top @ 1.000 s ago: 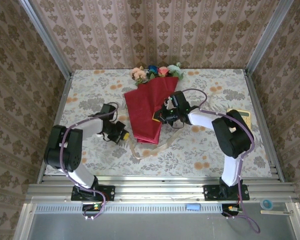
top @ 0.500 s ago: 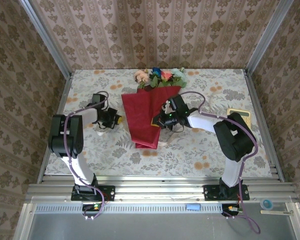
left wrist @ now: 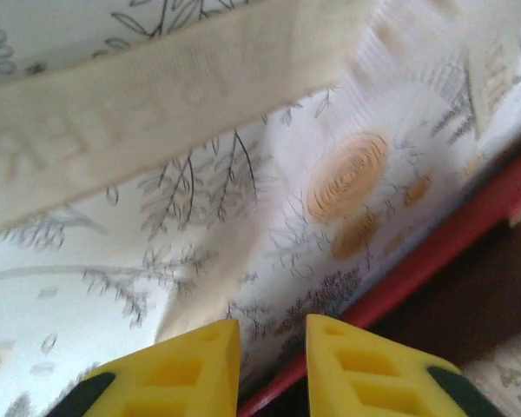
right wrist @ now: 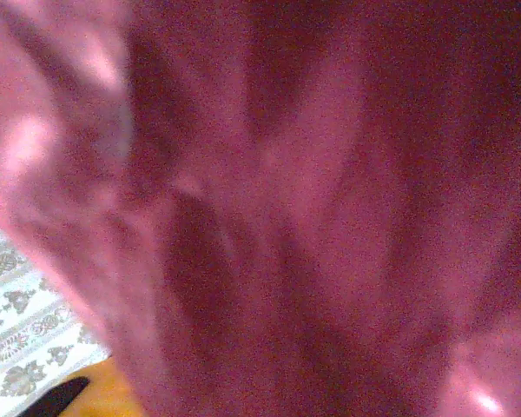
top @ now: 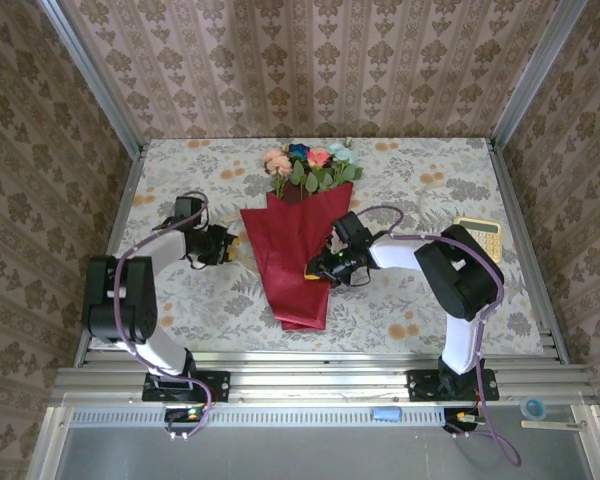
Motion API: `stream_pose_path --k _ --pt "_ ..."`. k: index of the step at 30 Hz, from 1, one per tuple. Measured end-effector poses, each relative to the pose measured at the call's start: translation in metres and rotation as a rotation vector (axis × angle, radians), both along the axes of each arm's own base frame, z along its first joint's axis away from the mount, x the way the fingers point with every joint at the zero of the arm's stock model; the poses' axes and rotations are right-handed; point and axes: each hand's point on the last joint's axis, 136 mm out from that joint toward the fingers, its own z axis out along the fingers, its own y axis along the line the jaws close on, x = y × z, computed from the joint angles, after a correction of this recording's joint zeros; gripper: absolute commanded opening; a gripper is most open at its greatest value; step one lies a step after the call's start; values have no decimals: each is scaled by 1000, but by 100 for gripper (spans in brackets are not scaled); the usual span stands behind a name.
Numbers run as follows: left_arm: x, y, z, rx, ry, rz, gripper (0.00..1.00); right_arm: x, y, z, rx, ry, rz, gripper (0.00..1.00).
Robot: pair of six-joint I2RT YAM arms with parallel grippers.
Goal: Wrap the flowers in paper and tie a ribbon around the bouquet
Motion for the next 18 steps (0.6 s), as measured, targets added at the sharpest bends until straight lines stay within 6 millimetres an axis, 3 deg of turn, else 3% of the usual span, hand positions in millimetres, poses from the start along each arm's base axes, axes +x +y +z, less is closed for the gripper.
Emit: stream_pose_path --k 5,10,15,18 --pt "-17 8 28 51 -24 1 44 1 -19 8 -127 11 -3 57" --pt "-34 -10 48 80 -36 -91 47 9 -57 30 -223 16 -88 59" --pt "-56 -32 43 76 -5 -183 47 13 -100 35 -321 69 -231 54" --pt "-73 -31 30 70 34 -175 47 9 -115 30 -384 127 -312 51"
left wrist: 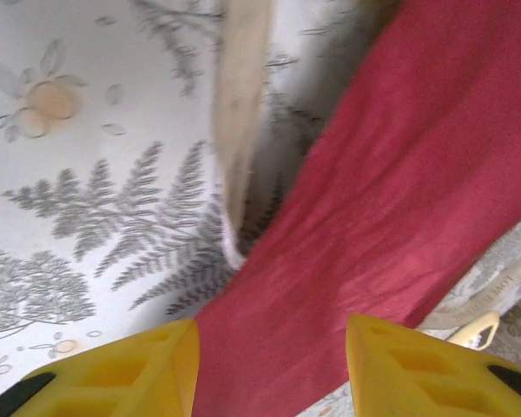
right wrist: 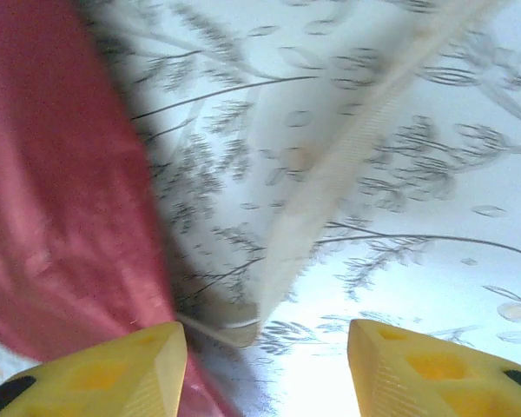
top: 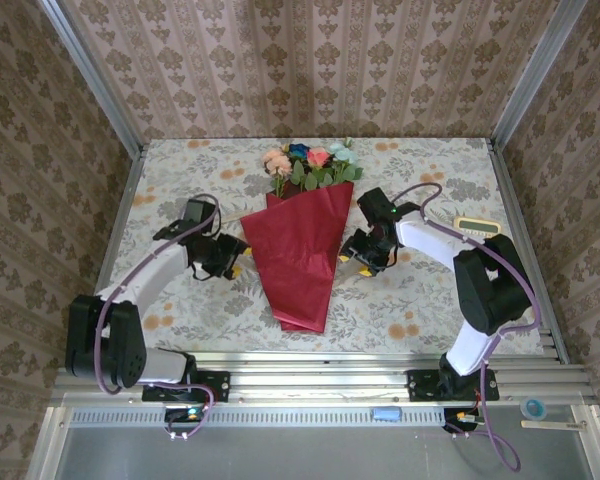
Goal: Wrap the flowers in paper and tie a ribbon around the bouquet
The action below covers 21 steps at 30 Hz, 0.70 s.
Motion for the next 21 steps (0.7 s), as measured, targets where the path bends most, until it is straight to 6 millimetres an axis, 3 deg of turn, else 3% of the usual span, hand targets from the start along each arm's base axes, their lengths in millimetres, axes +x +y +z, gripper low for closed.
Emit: stream_pose_path --k 4,10,15,21 --pt "-7 4 -12 2 44 35 47 4 -7 -5 -49 36 -99 51" --pt "6 16 -27 7 80 115 48 42 5 -19 -72 70 -173 43" --pt "18 29 -37 27 104 175 48 26 1 -32 -107 142 -221 43" --pt "40 34 -32 49 94 196 48 14 -11 -39 -168 175 -268 46"
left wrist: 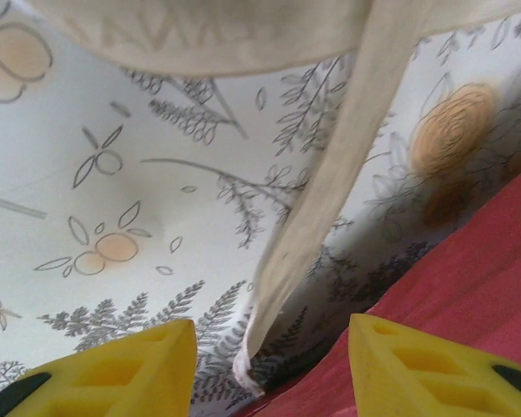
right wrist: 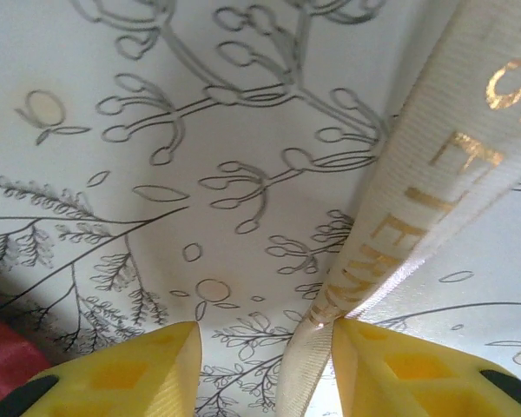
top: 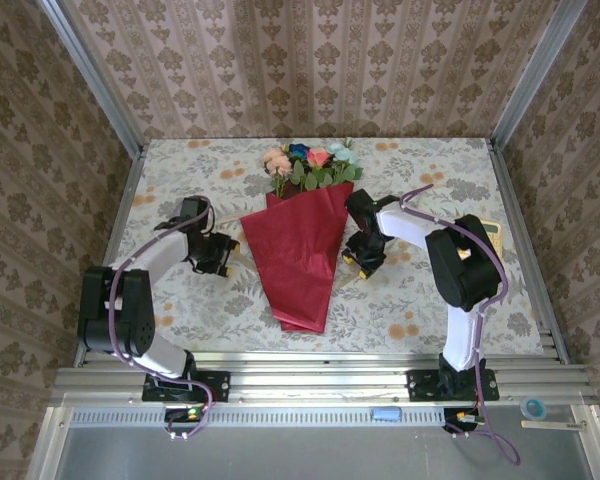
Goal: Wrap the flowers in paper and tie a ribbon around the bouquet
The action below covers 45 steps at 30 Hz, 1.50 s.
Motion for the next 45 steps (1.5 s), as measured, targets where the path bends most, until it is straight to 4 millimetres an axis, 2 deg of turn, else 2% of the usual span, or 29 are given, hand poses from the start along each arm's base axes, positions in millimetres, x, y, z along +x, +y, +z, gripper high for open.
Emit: stream_pose_path --k 5,8,11,13,18,23,26,28,29,33,37,42,45 --pt "13 26 3 56 2 25 48 2 -7 15 -26 -39 -20 50" --pt "35 45 19 131 -33 -15 48 4 -7 27 -20 -68 -30 53" --pt "55 54 31 171 -77 -62 48 0 -8 36 -11 -85 -40 56" --pt "55 56 30 183 -78 -87 49 -7 -10 39 -8 -84 -52 57" --pt "36 56 14 184 -16 -111 49 -25 -6 34 9 -43 -87 57" --pt "33 57 12 186 -6 -121 48 -23 4 18 21 -2 -118 45" --pt "33 60 13 187 -8 -125 48 -14 8 3 20 19 -144 22" --pt "33 61 13 179 -9 -123 48 -11 9 -5 21 58 -167 4" --pt "33 61 13 176 -9 -122 48 -9 8 -4 21 64 -184 0" --pt "34 60 14 156 -12 -122 48 8 9 -3 41 59 -229 0" --pt "35 59 17 137 -25 -120 47 42 8 -2 74 8 -283 0" --pt "39 64 20 136 -40 -122 47 85 -6 5 111 -82 -363 0" --pt "53 68 27 146 -68 -135 47 98 -15 9 121 -115 -400 0"
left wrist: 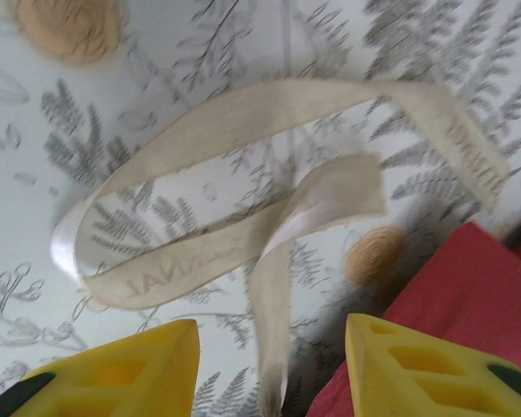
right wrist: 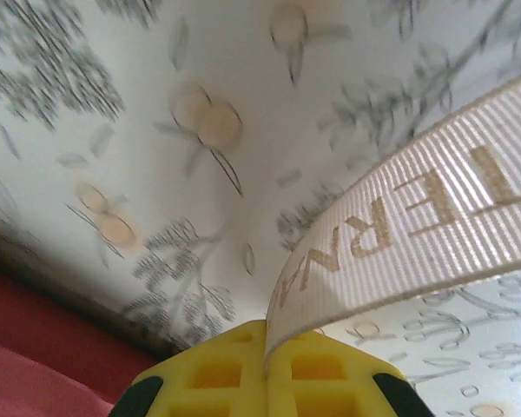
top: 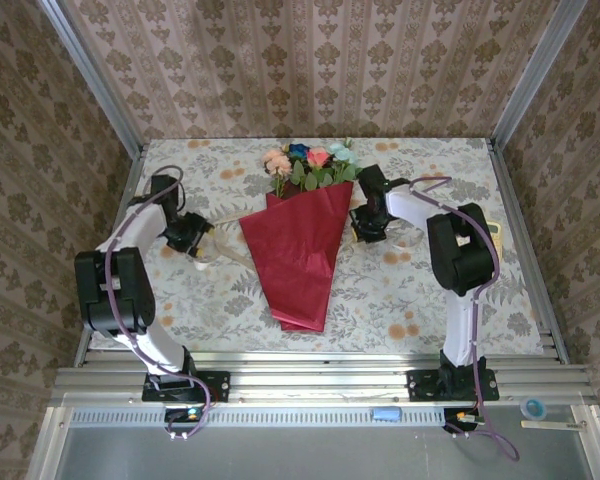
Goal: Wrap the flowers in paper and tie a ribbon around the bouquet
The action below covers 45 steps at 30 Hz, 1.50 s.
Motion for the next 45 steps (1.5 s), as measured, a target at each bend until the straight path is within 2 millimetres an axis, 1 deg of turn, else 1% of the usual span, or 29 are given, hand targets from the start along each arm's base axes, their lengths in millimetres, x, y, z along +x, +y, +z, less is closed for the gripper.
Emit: stream_pose_path --k 3,5,7,9,12,16,21,24,27,28,29,31,33,34,36,38,39,41,43,45 --pt "21 3 4 16 -29 -40 46 2 -4 0 2 -2 -14 0" --pt "34 5 4 38 -37 -75 47 1 -6 -4 4 -8 -21 0" --pt "48 7 2 62 -39 -108 47 -4 -9 -10 4 -1 -28 0" --pt "55 10 -4 83 -31 -136 48 -4 -12 -7 6 -11 -33 0" --pt "62 12 -16 104 2 -171 49 -5 -20 -9 0 -7 -34 0" --pt "69 10 -33 141 37 -235 52 -5 -21 -8 -1 -13 -14 0" --pt "75 2 -42 222 52 -365 55 -5 -21 -8 -5 -20 7 0" --pt "71 -2 -52 248 80 -426 55 -4 -21 -8 -5 -22 11 0" --pt "64 1 -66 263 126 -451 53 -5 -21 -8 -1 -21 13 0" --pt "64 3 -65 264 127 -451 52 -5 -20 -8 1 -21 16 0" --pt "64 4 -65 270 129 -451 47 -5 -20 -8 4 -21 17 0" --pt "63 7 -66 282 137 -449 29 -5 -19 -8 8 -22 24 0" --pt "64 7 -65 273 122 -443 2 -5 -18 -7 11 -25 33 0" --pt "65 5 -65 259 111 -438 0 -5 -17 -7 13 -27 35 0" --pt "66 2 -64 243 86 -432 0 -4 -17 -7 13 -30 39 0" --pt "65 6 -63 235 78 -410 0 -4 -17 -7 12 -31 43 2" --pt "62 11 -62 235 81 -392 0 -4 -17 -7 12 -31 45 6" --pt "56 25 -59 242 96 -349 0 -4 -17 -7 9 -34 55 15" --pt "52 39 -48 253 90 -300 0 -4 -17 -7 7 -37 66 28" --pt "53 53 -22 278 41 -239 0 -4 -17 -7 2 -44 87 38"
